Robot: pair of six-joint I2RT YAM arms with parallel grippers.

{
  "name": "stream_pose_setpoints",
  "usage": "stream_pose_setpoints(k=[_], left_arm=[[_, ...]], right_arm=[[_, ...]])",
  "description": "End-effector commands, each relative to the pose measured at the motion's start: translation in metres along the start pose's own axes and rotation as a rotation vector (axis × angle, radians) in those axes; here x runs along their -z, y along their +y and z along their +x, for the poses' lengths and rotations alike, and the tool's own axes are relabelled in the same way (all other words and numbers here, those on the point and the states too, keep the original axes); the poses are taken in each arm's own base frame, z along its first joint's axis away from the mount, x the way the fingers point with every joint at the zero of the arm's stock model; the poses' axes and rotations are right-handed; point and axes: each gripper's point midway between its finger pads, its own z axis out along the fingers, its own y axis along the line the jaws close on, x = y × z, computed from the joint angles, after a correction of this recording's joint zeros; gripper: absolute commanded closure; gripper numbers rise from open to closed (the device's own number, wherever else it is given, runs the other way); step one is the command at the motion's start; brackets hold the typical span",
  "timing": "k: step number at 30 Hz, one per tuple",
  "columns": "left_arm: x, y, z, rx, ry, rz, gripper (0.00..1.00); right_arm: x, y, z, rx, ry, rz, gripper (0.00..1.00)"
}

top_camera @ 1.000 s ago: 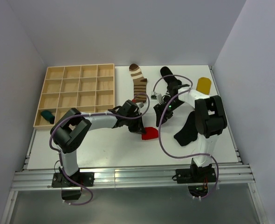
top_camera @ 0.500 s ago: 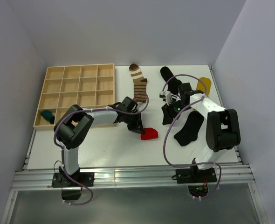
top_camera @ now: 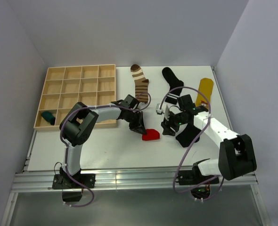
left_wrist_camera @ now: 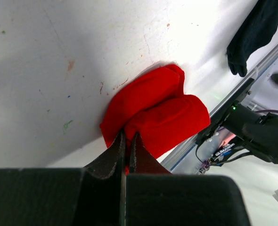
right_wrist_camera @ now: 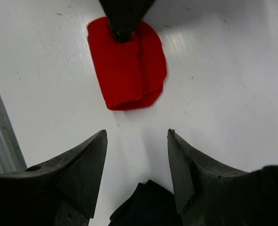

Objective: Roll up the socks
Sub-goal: Roll the sock at the center of the board.

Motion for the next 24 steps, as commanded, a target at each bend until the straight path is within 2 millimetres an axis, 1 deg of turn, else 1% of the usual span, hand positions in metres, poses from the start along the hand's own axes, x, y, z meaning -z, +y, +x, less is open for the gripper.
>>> stream_pose_setpoints(k=[1,3,6,16,24], left_arm=[[-0.011,0.019,0.001,0.002,0.018,-0.065,1.0],[-0.013,0.02,0.0,0.009,0.021,-0.062,1.0],[-0.014,0.019,-0.001,0.01,0.02,-0.059,1.0],[-0.018,0.02,-0.001,0.018,0.037,-0.051,1.0],[-0.02,0.016,-0.002,0.02,0.047,-0.025,1.0]], right_arm=[[-0.006,0.002,-0.012,0.149,-0.018,0.039,0.38],[-0.013,0.012,-0.012,0.189,-0.004,0.023,0.38],[-0.023,0.02,-0.011,0.244,0.015,0.027,0.38],[-0.039,0.028,-0.02,0.355,0.052,0.055,0.37],[-0.053,0.031,-0.014,0.371,0.099,0.037,0.37]])
